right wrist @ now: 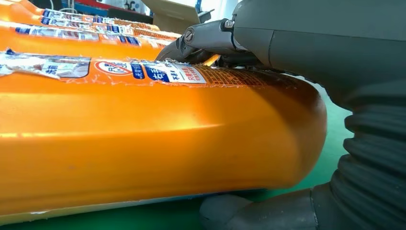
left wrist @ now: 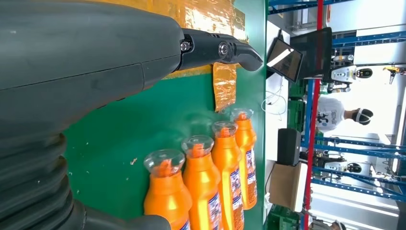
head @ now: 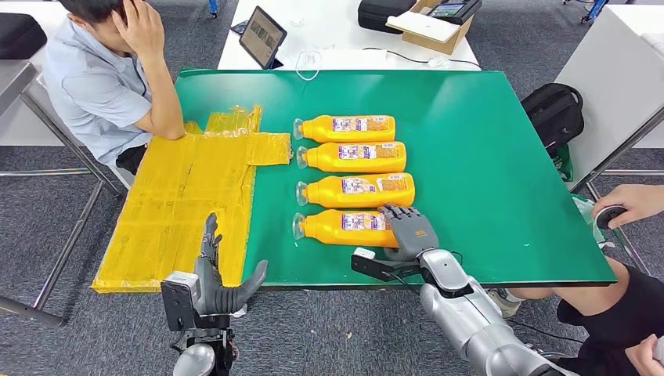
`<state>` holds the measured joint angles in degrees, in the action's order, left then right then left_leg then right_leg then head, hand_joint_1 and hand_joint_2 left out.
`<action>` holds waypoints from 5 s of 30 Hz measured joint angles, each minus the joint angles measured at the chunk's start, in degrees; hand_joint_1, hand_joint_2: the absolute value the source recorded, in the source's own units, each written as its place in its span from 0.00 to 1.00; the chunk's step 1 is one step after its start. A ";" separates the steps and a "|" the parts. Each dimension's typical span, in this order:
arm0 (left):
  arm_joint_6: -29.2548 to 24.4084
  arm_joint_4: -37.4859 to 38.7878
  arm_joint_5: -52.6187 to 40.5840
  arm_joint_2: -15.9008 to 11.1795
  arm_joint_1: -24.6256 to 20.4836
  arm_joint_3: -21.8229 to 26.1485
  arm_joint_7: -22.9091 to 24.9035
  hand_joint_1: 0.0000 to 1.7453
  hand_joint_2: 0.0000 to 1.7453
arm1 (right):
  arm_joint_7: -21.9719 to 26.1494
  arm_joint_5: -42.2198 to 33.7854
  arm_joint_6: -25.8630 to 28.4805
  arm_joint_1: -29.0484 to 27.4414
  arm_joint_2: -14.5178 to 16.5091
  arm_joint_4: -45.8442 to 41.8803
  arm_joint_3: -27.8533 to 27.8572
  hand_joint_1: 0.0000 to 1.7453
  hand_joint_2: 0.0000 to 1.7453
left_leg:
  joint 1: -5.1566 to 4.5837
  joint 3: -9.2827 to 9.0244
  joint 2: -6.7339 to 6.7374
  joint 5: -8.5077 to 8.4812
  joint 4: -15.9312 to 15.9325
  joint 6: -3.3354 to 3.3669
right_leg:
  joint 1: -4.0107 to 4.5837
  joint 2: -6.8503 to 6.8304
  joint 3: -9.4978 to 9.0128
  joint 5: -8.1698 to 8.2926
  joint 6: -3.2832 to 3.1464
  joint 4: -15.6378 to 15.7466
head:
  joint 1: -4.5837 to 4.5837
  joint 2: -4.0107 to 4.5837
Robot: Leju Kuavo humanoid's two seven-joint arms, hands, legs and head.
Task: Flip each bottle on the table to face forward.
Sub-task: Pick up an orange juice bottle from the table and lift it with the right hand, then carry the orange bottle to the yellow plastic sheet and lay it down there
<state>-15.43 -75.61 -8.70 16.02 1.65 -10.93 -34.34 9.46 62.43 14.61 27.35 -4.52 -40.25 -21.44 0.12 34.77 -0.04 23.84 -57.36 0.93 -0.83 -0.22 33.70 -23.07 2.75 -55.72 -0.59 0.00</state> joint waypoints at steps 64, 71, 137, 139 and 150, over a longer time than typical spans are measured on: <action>13.70 -5.89 19.11 -3.87 4.80 -7.78 -2.95 0.00 1.00 | 28.79 -36.18 16.92 -22.86 11.52 -27.36 -0.23 1.00 1.00 | 0.02 0.23 -0.04 0.15 0.04 -0.12 | 0.01 0.10 0.19 -0.12 -0.09 -0.02 | 0.01 0.00; 17.42 -7.10 19.65 -4.26 3.98 -9.05 -2.15 0.00 1.00 | 30.29 -38.77 18.40 -16.41 14.25 -16.52 -2.88 1.00 1.00 | 0.03 0.24 -0.03 0.14 0.04 -0.12 | 0.01 0.09 0.21 -0.12 -0.09 -0.03 | 0.01 0.00; 15.67 -7.58 22.52 -4.79 -0.69 -5.18 -3.31 1.00 1.00 | 30.49 -46.68 5.69 -1.37 22.80 2.35 -20.83 0.74 1.00 | 0.04 0.36 0.13 0.12 0.02 -0.13 | 0.02 0.13 0.44 -0.11 -0.10 -0.04 | 0.01 0.00; 16.18 -7.51 22.86 -4.79 -0.69 -5.00 -3.25 1.00 1.00 | 30.52 -46.52 5.69 -1.27 22.80 2.58 -20.82 0.28 1.00 | 0.04 0.37 0.13 0.13 0.01 -0.13 | 0.02 0.13 0.46 -0.11 -0.10 -0.04 | 0.02 0.00; 23.46 -6.90 27.28 -4.81 -1.08 -4.02 -0.42 1.00 1.00 | 30.90 -43.51 8.64 -2.72 21.97 3.03 -19.81 0.00 1.00 | 0.04 0.38 0.14 0.13 0.01 -0.13 | 0.02 0.13 0.47 -0.11 -0.10 -0.04 | 0.02 0.00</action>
<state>8.03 -82.52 18.57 11.21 0.58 -14.96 -34.76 40.36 18.92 23.25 24.62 17.44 -37.22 -41.25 0.16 35.15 0.10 23.96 -57.34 0.79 -0.81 -0.09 34.17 -23.18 2.65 -55.76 -0.56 0.00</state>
